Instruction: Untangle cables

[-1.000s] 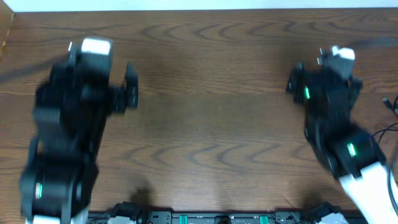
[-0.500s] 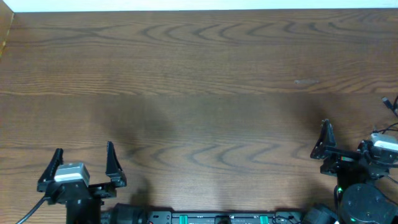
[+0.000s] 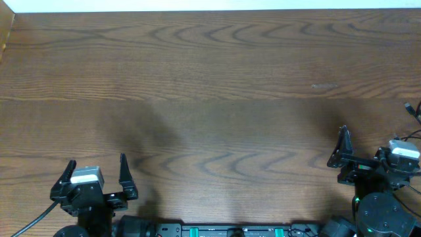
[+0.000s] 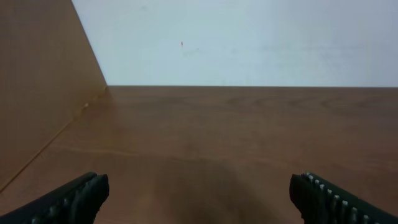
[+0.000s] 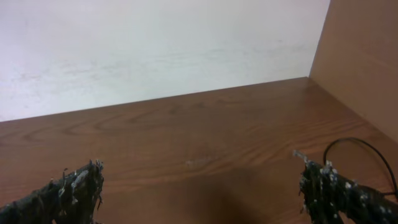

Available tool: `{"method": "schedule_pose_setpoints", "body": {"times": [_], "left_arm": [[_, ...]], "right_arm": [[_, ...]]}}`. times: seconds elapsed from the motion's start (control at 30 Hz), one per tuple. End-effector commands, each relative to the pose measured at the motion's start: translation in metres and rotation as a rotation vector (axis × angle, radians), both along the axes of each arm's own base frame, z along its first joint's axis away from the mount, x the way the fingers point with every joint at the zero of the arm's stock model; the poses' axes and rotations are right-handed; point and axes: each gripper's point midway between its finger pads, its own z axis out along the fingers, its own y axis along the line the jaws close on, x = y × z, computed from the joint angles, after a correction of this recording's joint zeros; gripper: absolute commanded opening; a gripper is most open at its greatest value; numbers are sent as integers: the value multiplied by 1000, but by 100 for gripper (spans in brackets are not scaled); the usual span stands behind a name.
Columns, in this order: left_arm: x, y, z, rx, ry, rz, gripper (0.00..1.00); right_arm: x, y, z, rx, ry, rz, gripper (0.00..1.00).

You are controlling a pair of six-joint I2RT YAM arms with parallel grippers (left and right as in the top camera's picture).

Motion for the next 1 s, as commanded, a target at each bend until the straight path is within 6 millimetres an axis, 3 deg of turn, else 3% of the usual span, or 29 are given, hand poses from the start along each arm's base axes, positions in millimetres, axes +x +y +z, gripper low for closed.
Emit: {"method": "schedule_pose_setpoints", "body": {"times": [0.0,0.5,0.97], "left_arm": [[-3,2,-7,-2,27,14,98],[-15,4,-45,21,193,11,98],[-20,4,-54,28,235,11,98]], "right_arm": [[0,-1,-1,-29,2,-12,99],[0,-1,-1,-29,2,-12,99],[0,-1,-1,-29,2,-12,99]]}}
